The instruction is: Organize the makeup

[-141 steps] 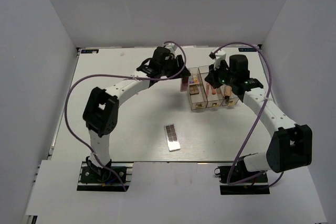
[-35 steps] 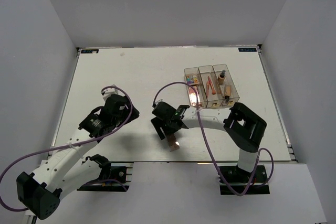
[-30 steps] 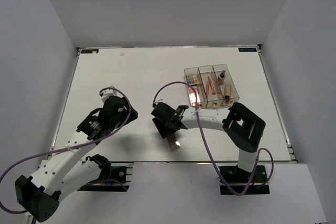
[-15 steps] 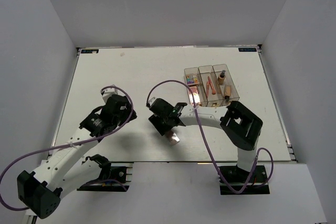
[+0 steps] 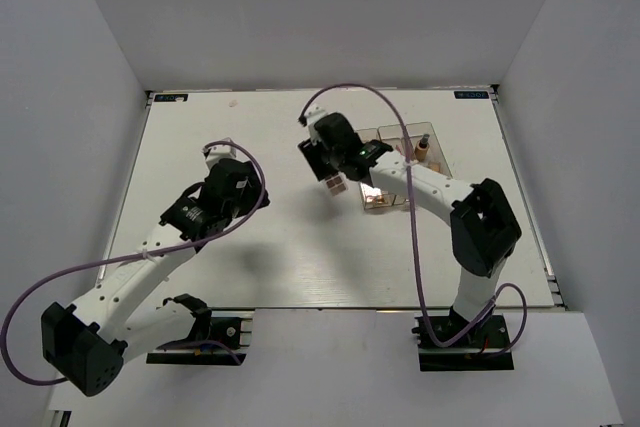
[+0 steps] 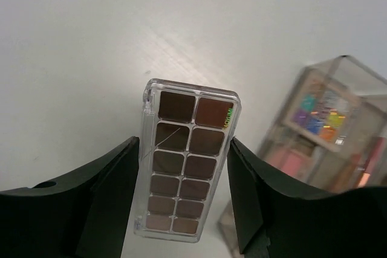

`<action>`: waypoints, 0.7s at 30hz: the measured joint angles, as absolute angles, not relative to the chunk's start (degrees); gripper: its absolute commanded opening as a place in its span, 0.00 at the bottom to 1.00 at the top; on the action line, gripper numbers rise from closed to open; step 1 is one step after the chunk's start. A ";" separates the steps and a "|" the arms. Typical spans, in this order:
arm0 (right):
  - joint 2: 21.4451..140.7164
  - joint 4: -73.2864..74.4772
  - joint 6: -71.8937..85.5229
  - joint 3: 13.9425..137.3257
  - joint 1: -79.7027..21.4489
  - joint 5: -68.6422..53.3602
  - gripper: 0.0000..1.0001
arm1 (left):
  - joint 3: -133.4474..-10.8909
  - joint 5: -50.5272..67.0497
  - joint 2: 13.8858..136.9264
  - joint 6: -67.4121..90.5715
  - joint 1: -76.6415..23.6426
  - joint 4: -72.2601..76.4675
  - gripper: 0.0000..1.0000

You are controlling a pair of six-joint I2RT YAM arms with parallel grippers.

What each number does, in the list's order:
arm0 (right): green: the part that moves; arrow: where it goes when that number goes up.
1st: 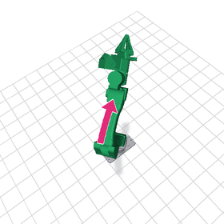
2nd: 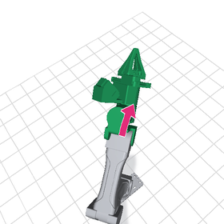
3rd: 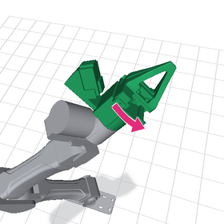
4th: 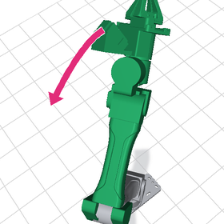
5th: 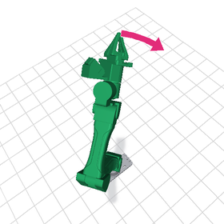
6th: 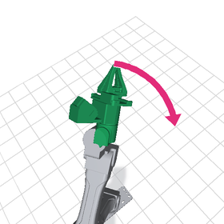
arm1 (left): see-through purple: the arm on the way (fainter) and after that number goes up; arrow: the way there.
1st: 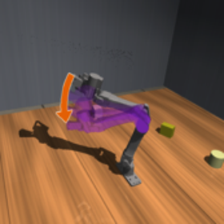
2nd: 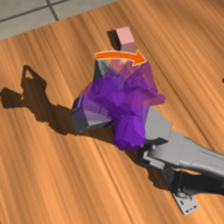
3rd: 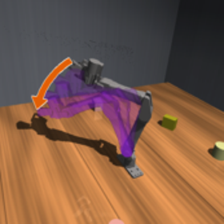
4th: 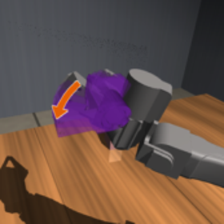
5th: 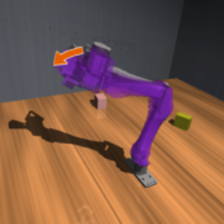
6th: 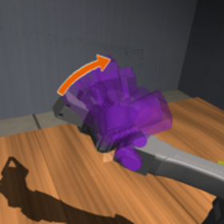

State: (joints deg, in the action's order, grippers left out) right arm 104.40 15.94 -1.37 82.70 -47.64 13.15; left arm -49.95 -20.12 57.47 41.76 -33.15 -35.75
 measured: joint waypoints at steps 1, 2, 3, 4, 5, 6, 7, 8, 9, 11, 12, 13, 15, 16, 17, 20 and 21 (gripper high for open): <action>104.12 15.90 -1.91 83.50 -46.46 13.76 0.14 | -50.26 -20.10 57.89 41.45 -33.15 -35.33 0.69; 103.85 15.79 -2.24 84.20 -44.91 14.33 0.15 | -50.46 -20.12 58.22 41.28 -33.17 -35.03 0.69; 103.63 15.70 -2.48 84.73 -43.57 14.79 0.15 | -50.57 -20.12 58.52 41.15 -33.15 -34.50 0.69; 103.42 15.57 -2.76 85.25 -42.09 15.27 0.15 | -50.63 -20.10 58.76 41.01 -33.15 -34.15 0.69; 103.28 15.42 -2.96 85.84 -40.18 15.73 0.15 | -50.63 -20.10 58.98 40.93 -33.17 -33.85 0.69; 103.22 15.33 -3.01 86.08 -39.29 15.99 0.15 | -50.65 -20.10 59.16 40.91 -33.15 -33.65 0.69; 103.22 15.31 -2.98 86.35 -37.87 16.23 0.15 | -50.63 -20.03 59.44 40.88 -33.15 -33.36 0.69; 103.20 15.27 -2.96 86.52 -36.69 16.38 0.15 | -50.65 -19.92 59.77 40.88 -33.15 -32.95 0.68; 103.20 15.27 -2.87 86.59 -35.22 16.40 0.15 | -50.65 -19.81 60.18 40.91 -33.15 -32.51 0.68; 103.20 15.46 -2.31 86.59 -32.62 16.40 0.15 | -50.65 -19.27 61.06 40.95 -33.15 -31.77 0.68; 103.22 15.68 -1.91 86.59 -31.38 16.40 0.15 | -50.65 -18.94 61.54 40.97 -33.15 -31.33 0.68; 103.22 15.81 -1.61 86.59 -30.46 16.40 0.15 | -50.65 -18.61 62.02 40.99 -33.15 -30.92 0.68; 103.22 16.29 -0.36 86.59 -28.47 16.12 0.15 | -50.65 -18.02 63.02 41.28 -33.17 -30.37 0.67; 103.24 16.51 0.03 86.59 -27.83 15.75 0.15 | -50.65 -17.76 63.42 41.45 -33.15 -30.06 0.68; 103.26 16.67 0.51 86.56 -27.14 15.20 0.15 | -50.65 -17.45 63.81 41.67 -33.15 -29.74 0.67; 103.57 17.08 1.61 86.59 -25.47 13.39 0.15 | -50.65 -16.78 64.62 42.61 -33.15 -29.06 0.67; 103.72 17.34 1.89 86.59 -25.17 12.97 0.14 | -50.65 -16.62 64.75 42.96 -33.15 -28.80 0.67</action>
